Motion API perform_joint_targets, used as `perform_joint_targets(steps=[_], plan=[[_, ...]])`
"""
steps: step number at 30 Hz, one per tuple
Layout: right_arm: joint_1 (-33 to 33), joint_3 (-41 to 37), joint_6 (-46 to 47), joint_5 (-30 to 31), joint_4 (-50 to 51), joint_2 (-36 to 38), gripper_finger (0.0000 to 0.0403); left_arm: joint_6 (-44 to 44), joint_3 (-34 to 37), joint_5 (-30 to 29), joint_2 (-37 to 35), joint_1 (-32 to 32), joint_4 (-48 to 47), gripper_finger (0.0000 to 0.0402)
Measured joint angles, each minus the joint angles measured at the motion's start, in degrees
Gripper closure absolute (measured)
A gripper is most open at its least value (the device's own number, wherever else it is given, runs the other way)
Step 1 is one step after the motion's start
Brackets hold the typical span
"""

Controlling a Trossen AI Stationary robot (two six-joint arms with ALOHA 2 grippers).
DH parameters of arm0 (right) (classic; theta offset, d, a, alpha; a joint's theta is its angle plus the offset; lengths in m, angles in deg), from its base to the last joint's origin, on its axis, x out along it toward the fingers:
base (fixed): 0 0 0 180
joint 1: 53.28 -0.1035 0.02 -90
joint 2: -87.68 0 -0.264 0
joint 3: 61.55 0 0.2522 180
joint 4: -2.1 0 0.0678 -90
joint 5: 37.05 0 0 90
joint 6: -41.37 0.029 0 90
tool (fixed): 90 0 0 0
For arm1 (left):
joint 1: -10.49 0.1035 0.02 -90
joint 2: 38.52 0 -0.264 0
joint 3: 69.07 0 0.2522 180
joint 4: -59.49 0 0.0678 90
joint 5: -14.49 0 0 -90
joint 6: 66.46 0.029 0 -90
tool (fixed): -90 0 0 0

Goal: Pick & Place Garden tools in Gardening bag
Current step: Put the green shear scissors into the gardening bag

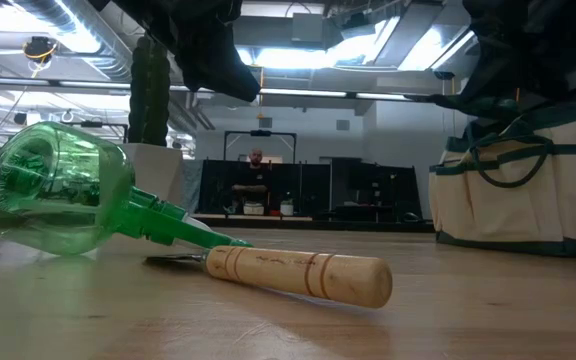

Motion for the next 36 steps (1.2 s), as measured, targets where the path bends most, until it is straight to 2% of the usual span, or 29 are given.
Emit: perform_joint_targets(steps=[16,26,30,36], plan=[[-0.01,0.00,-0.46,-2.35,0.18,0.00,0.0372,0.00,0.00,0.00,0.00,0.02,0.00,0.0245],[-3.18,-0.07,0.03,1.91,-1.59,0.00,0.0372,0.00,0.00,0.00,0.00,0.02,0.00,0.0245],[-5.26,-1.94,2.71,4.67,-1.61,0.07,0.0372,0.00,0.00,0.01,0.00,0.01,0.00,0.0245],[-7.17,-4.26,5.97,5.18,-1.68,0.15,0.0372,0.00,0.00,0.00,-0.02,0.02,0.00,0.0245]])
